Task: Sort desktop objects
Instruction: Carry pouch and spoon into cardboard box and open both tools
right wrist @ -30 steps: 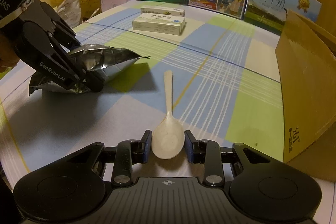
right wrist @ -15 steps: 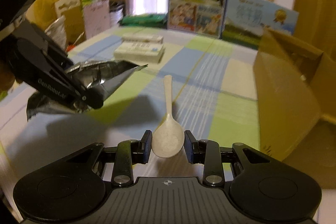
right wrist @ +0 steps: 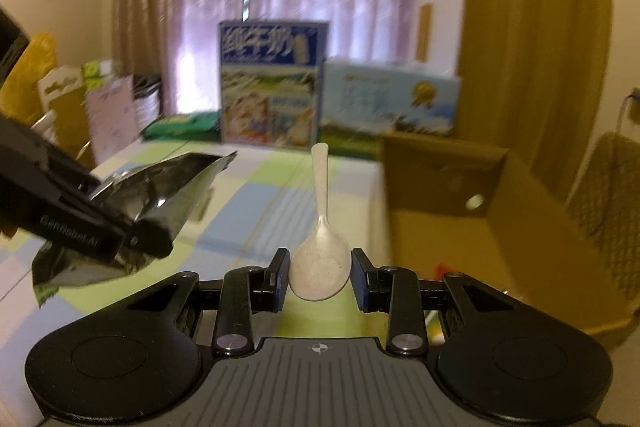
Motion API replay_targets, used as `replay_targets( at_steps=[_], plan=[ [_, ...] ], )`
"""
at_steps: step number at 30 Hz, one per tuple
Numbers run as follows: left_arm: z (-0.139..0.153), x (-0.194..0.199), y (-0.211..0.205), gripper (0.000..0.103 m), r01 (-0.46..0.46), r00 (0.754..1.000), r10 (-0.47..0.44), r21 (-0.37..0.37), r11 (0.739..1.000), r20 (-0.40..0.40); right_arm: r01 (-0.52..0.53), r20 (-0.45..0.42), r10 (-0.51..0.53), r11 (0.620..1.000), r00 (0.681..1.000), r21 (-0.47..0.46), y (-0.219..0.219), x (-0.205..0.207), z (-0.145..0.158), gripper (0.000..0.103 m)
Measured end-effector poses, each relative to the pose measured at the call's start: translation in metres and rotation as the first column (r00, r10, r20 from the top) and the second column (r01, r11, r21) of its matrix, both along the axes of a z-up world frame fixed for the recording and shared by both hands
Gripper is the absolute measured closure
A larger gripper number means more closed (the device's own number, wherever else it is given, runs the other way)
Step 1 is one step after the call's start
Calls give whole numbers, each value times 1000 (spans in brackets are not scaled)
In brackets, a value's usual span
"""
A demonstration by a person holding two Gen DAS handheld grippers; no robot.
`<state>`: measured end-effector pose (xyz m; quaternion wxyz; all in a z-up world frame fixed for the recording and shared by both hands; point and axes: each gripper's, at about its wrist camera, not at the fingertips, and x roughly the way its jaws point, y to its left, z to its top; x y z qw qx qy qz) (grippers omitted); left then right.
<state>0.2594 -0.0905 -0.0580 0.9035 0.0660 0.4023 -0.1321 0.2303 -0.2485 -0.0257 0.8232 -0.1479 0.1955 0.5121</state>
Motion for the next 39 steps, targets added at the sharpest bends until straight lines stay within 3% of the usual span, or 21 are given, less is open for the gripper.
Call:
replay_targets(
  at_steps=[8,15,24,39],
  plan=[
    [30,10,-47,67,67,996,-64,-43,997,66,86,69,-91,994,993,67,-24,37,33,73],
    [38,23,-85,67,119,991,-113,-74,990,75,264,-48,-260,958,964,109,-59,86,33,73],
    [38,45,-135,67,193,980,-186,-87,977,76,302,-75,-295,948,953,105,-69,104,31,73],
    [40,82,-171,67,233,971,-222,-155,960,83,350,-99,-341,932,935,95,-76,124,21,73]
  ],
)
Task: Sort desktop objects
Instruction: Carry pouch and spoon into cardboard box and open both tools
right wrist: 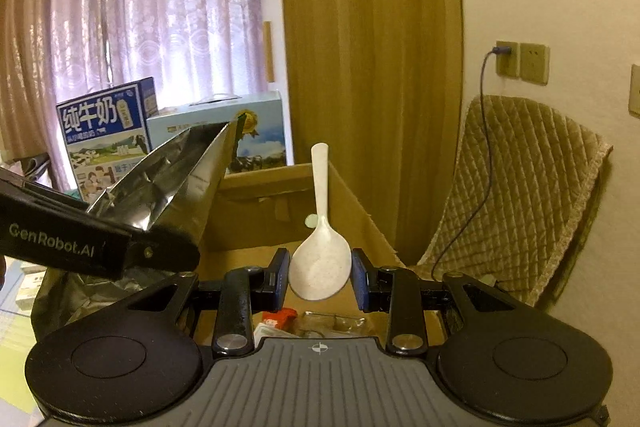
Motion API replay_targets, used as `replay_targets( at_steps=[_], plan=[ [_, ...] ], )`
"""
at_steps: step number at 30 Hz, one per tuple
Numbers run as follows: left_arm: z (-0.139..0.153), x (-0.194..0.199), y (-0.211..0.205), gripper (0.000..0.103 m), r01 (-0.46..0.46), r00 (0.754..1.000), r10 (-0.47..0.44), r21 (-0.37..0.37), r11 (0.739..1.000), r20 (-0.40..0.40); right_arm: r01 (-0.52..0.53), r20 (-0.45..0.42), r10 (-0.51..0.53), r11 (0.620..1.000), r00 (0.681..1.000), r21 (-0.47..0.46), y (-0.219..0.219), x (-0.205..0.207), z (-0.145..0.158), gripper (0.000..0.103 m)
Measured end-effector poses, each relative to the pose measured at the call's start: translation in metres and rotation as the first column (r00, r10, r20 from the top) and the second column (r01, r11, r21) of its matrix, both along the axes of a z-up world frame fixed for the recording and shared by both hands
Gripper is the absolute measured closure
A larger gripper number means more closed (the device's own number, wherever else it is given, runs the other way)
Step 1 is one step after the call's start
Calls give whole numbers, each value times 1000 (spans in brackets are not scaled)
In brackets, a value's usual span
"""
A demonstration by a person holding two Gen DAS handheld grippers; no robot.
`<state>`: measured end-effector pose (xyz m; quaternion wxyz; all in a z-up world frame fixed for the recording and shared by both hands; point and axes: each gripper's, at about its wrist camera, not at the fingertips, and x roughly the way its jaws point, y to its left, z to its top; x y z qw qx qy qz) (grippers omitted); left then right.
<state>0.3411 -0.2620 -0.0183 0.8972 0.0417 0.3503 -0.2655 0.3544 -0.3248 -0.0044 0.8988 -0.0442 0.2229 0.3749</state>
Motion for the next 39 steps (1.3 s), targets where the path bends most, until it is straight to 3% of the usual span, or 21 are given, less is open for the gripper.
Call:
replay_targets(
  at_steps=[9,16,31,39],
  plan=[
    [-4,16,-5,67,-20,999,17,-71,997,-34,11,-27,-10,1000,1000,3,2,4,-4,73],
    [-3,19,4,63,-75,997,73,-76,994,-21,12,-55,-12,1000,998,4,3,10,-7,73],
    [4,-14,50,62,-106,994,107,-12,994,27,-10,-61,8,999,998,-32,19,3,-12,78],
    [-9,-22,74,60,-132,991,132,10,991,12,-46,-62,42,997,997,-61,28,-4,-17,67]
  ],
)
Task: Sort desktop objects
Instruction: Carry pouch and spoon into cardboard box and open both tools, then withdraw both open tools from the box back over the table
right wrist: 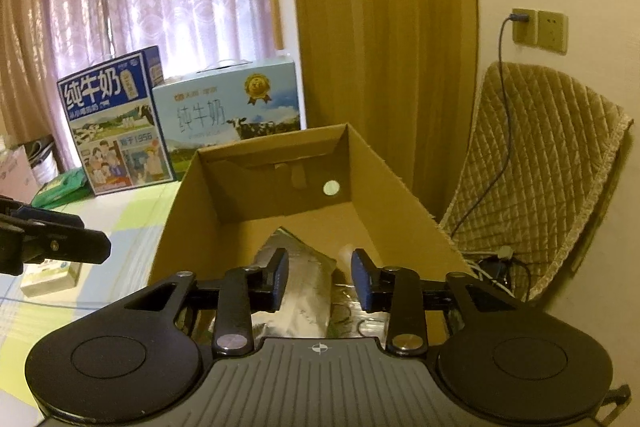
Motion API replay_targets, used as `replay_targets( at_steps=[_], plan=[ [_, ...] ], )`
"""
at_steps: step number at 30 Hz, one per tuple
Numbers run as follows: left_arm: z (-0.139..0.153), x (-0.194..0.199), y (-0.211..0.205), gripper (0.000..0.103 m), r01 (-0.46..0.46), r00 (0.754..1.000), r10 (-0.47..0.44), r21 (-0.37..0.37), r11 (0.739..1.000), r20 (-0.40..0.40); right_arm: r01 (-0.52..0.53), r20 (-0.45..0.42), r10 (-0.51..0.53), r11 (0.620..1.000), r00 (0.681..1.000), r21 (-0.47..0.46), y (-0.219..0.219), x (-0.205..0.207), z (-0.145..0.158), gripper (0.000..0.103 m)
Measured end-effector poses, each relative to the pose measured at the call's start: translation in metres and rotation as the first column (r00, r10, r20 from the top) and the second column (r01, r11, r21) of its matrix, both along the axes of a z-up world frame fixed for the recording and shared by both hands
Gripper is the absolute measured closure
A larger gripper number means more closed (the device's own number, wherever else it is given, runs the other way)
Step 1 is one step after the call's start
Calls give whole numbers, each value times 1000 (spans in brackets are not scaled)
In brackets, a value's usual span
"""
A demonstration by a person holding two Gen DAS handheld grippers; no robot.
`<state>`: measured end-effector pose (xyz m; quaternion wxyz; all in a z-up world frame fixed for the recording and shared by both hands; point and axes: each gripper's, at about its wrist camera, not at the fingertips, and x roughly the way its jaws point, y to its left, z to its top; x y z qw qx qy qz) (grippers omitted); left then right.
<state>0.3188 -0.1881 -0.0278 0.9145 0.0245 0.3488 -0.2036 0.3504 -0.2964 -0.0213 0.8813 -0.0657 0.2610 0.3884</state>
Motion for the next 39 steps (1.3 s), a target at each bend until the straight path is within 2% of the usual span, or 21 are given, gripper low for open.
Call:
replay_targets(
  at_steps=[4,6,13,17,21,24,27,34,39],
  plan=[
    [-3,-5,14,60,-16,1000,16,11,1000,-2,-29,15,29,1000,999,-1,9,-8,1,58],
    [-5,-10,24,56,-30,1000,30,22,999,1,-44,31,44,999,999,1,13,-14,2,51],
    [-12,-25,62,55,-93,996,94,58,994,-11,-107,56,106,994,993,25,33,-34,8,37],
    [-15,-41,89,49,-132,991,134,77,988,-19,-180,84,176,983,981,46,48,-52,11,27],
    [-16,-58,118,38,-166,986,168,118,979,-10,-272,122,266,961,956,43,68,-78,13,16],
    [-18,-68,141,24,-185,982,187,144,972,-3,-337,138,331,941,934,28,83,-95,11,11],
    [-25,-76,168,17,-221,974,226,155,963,-13,-393,157,387,919,909,11,95,-112,9,7],
    [-39,-77,217,11,-334,939,344,249,909,0,-463,171,460,886,871,-21,116,-136,1,2],
    [-39,-77,239,8,-350,933,359,229,908,2,-517,177,521,853,835,-74,124,-147,-7,2]
  ],
)
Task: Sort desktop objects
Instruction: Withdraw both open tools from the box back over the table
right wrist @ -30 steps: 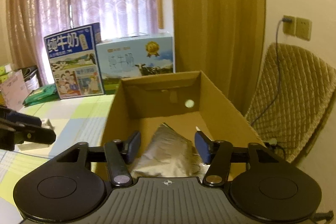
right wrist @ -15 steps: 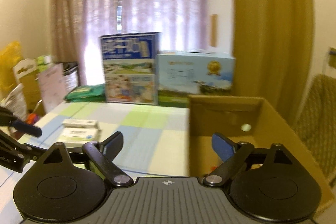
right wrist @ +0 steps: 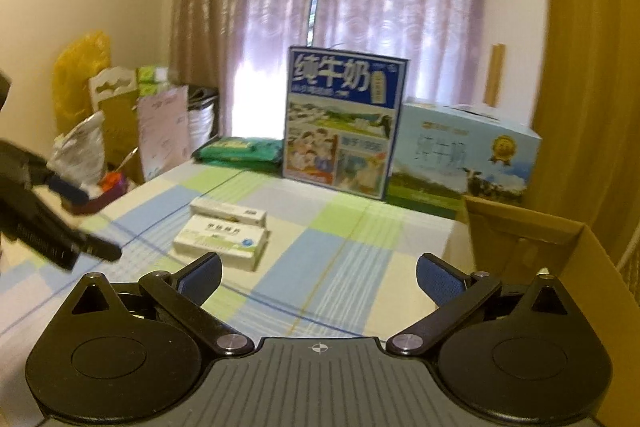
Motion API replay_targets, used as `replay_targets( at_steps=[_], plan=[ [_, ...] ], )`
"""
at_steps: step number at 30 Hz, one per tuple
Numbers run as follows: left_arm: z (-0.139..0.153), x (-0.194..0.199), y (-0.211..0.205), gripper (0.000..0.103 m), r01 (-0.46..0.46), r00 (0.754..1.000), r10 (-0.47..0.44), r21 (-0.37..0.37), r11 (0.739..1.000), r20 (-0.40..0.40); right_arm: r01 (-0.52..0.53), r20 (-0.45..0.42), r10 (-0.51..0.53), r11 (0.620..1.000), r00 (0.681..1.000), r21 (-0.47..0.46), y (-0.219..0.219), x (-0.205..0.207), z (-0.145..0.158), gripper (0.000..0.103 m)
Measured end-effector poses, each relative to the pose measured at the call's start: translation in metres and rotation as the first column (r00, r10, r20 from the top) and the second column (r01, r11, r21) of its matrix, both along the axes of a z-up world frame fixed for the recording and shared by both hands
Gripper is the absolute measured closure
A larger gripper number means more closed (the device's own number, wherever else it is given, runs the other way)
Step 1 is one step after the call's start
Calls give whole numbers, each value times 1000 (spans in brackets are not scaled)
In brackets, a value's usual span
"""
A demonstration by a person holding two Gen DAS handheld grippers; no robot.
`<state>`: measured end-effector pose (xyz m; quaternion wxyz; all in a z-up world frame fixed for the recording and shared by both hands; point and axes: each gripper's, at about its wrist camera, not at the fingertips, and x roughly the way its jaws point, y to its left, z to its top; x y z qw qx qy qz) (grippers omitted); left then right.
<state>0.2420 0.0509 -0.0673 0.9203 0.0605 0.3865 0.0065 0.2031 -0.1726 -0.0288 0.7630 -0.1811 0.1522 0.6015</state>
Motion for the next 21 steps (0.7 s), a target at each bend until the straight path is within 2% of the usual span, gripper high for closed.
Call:
replay_targets(
  at_steps=[5,12,16,21],
  plan=[
    [-8,4,10,8,8,1000,-8,3,1000,-29,-55,41,57,997,998,-56,3,-7,-13,2],
    [-25,2,14,8,44,997,-44,12,999,-70,-102,48,107,990,993,-96,3,-14,-23,2],
    [-35,2,18,8,69,996,-68,12,998,-64,-118,10,120,987,993,-108,15,-14,-27,2],
    [-45,12,19,8,81,994,-77,46,996,-73,-103,-38,99,985,994,-138,49,-16,-36,2]
  ],
)
